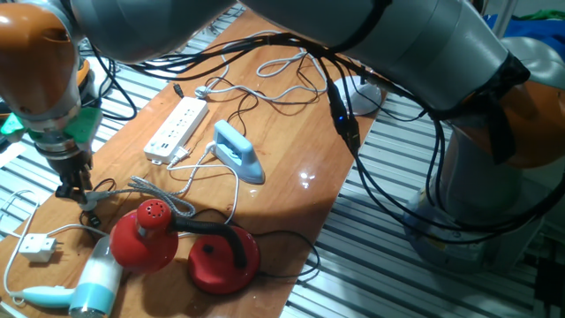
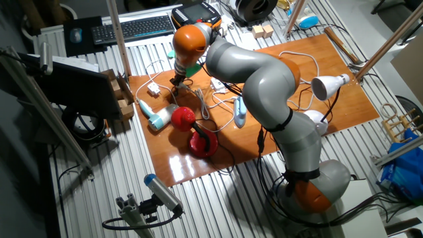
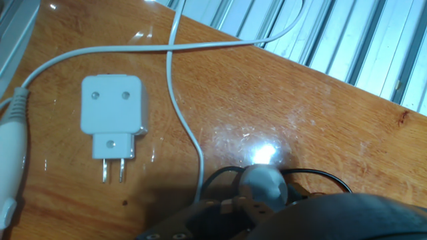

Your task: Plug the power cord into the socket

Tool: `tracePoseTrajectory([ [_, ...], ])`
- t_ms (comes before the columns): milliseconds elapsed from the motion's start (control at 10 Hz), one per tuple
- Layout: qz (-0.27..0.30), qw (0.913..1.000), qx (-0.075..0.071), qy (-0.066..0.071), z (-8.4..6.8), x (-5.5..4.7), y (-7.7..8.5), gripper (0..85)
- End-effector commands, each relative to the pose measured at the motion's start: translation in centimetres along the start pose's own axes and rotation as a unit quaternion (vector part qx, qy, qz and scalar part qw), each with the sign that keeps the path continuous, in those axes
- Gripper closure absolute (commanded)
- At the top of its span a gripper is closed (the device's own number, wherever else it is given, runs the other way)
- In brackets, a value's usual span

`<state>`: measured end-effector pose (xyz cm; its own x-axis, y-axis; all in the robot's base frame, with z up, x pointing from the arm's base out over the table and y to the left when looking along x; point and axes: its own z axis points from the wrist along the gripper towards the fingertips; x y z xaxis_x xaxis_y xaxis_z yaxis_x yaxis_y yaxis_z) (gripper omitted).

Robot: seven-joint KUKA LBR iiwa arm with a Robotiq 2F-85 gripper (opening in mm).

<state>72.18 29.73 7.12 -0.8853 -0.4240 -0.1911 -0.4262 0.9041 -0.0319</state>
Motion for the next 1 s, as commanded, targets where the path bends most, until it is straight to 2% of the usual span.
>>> tracePoseTrajectory([
  [0,0.000,1.0000,-0.001,0.000,0.01,0.01,0.01,34.0],
  [300,-0.001,1.0000,0.003,0.001,0.01,0.01,0.01,34.0],
  [600,0.001,1.0000,-0.006,0.003,0.01,0.01,0.01,34.0],
  [900,-0.001,1.0000,0.004,0.006,0.01,0.01,0.01,34.0],
])
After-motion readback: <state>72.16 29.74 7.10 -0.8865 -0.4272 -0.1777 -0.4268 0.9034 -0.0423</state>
